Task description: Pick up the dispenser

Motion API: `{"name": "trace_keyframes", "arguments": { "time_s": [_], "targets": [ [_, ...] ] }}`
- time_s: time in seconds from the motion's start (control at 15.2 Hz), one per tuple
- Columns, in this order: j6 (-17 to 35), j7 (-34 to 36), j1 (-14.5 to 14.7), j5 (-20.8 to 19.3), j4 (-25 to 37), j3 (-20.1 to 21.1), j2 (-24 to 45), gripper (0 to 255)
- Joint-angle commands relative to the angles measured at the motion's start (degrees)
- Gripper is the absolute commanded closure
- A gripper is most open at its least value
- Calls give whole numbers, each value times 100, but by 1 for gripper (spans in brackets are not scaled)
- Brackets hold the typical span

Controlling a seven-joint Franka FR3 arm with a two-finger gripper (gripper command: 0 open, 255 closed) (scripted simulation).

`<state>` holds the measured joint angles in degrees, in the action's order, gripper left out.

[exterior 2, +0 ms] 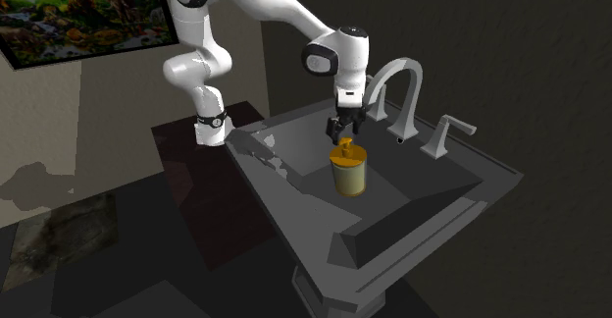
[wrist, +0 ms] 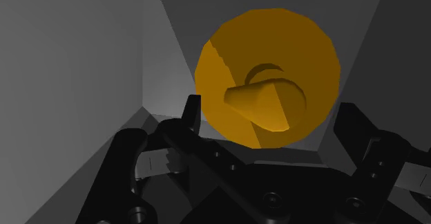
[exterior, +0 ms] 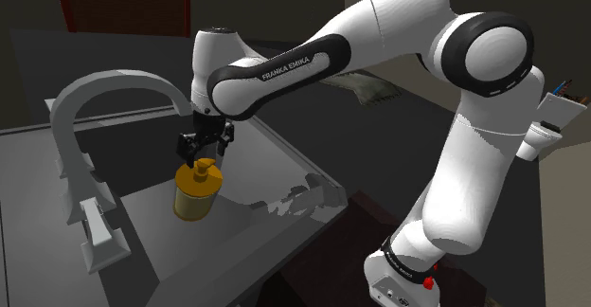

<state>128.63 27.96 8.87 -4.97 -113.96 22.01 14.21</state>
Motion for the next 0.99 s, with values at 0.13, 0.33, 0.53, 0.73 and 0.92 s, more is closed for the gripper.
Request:
{"name": "trace_keyframes", "arguments": {
  "time_s": [0.13,0.33,0.53,0.73,0.92],
  "targets": [
    [256,57,28,-108,-64,-39,205,0],
    [423,95,52,-170,-120,-68,324,0],
    [399,108,66,-177,-67,-69,354,255],
    [556,-22,-29,-132,-302,-98,268,255],
    [492,-31,-31,-123,-246,-95,259,255]
  ]
}}
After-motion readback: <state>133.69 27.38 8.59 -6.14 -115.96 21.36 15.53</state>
